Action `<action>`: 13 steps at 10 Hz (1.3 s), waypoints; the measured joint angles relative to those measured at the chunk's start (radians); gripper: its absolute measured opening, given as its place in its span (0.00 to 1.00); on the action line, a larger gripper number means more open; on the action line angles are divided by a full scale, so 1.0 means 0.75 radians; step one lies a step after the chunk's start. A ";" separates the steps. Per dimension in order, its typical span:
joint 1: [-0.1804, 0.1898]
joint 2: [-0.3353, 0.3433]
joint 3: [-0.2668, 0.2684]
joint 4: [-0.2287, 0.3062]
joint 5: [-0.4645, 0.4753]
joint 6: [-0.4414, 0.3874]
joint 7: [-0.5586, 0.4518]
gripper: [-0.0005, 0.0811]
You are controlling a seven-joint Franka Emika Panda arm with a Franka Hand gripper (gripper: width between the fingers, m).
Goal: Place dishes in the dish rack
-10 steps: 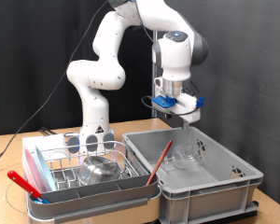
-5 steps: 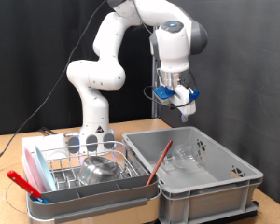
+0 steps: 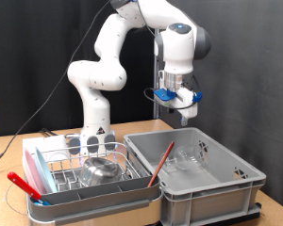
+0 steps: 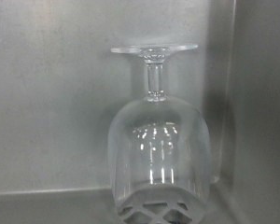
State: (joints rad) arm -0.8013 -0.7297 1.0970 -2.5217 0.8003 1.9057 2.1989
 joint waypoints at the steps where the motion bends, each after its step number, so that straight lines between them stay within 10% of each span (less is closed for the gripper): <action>1: -0.017 0.004 0.030 -0.012 0.006 0.010 0.013 1.00; 13: -0.417 0.126 0.603 -0.036 0.118 0.195 -0.092 1.00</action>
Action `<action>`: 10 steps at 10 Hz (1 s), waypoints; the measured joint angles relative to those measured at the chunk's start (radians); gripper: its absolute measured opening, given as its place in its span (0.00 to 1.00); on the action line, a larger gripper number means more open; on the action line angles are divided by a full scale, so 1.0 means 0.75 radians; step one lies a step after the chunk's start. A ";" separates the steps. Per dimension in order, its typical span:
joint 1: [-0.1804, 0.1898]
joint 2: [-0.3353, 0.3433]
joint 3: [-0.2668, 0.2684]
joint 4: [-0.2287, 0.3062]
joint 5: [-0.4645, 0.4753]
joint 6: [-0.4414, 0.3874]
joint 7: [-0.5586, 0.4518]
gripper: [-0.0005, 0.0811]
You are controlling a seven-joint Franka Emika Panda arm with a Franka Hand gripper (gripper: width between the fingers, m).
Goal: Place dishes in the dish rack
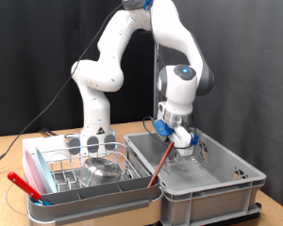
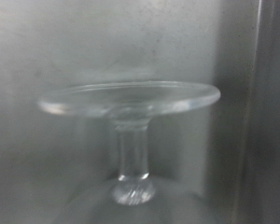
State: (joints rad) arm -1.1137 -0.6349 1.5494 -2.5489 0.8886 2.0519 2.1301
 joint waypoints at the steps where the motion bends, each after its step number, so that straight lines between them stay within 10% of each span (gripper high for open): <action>1: -0.018 0.000 0.046 -0.009 0.023 0.017 -0.013 1.00; 10: -0.258 -0.015 0.332 0.032 0.135 0.100 -0.030 1.00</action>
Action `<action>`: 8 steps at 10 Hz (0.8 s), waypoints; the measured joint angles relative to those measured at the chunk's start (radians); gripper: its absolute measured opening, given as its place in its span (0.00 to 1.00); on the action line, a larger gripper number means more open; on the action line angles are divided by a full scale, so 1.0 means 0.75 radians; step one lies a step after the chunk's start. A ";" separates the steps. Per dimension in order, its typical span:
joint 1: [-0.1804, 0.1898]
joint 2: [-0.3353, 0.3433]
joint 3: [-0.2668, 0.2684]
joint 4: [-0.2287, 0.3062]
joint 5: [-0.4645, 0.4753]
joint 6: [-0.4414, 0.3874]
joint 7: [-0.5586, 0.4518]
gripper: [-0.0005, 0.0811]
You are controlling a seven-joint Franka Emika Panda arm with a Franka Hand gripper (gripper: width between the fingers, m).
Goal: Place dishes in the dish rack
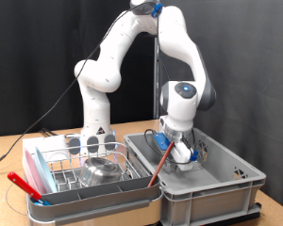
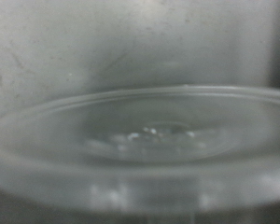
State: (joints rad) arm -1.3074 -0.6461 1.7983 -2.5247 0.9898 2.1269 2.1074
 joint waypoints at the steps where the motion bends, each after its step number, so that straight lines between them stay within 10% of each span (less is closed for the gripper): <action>1: -0.021 0.000 0.021 0.004 0.000 0.001 0.000 1.00; 4: -0.068 -0.001 0.067 0.015 0.003 0.003 0.000 1.00; 8: -0.104 -0.001 0.102 0.025 0.004 0.003 -0.001 0.66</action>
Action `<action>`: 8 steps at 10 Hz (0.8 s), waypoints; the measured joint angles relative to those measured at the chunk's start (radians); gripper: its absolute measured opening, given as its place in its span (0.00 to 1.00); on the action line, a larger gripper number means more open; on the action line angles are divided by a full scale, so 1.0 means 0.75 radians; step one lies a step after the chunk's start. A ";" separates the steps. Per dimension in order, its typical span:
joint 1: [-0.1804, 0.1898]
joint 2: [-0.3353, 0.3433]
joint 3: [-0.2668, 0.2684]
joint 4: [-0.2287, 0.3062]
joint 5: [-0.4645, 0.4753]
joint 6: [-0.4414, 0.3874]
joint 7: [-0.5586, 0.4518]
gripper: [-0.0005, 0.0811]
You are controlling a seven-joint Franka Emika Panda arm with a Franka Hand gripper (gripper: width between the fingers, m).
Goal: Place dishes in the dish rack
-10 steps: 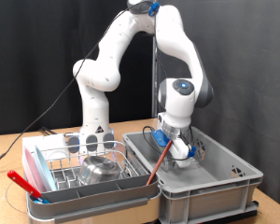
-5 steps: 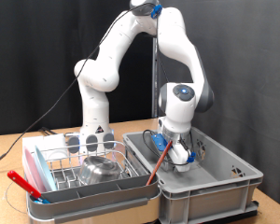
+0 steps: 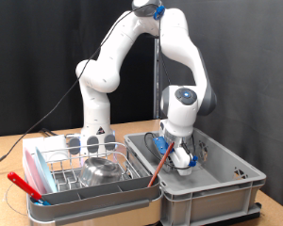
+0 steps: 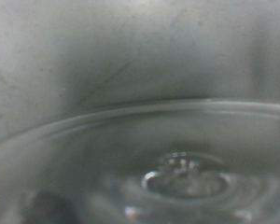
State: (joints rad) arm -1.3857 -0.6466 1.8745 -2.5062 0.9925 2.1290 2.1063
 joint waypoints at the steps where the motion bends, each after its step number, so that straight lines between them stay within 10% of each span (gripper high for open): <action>1: -0.003 0.000 0.002 0.001 0.000 0.000 -0.001 0.42; 2: -0.004 0.000 0.002 0.001 0.000 0.000 -0.001 0.42; 4: -0.006 0.000 0.002 0.002 0.001 0.002 -0.004 0.07; 8: -0.009 0.003 -0.005 0.003 0.001 0.002 -0.004 0.01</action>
State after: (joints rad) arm -1.3925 -0.6444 1.8710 -2.5042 0.9932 2.1302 2.1031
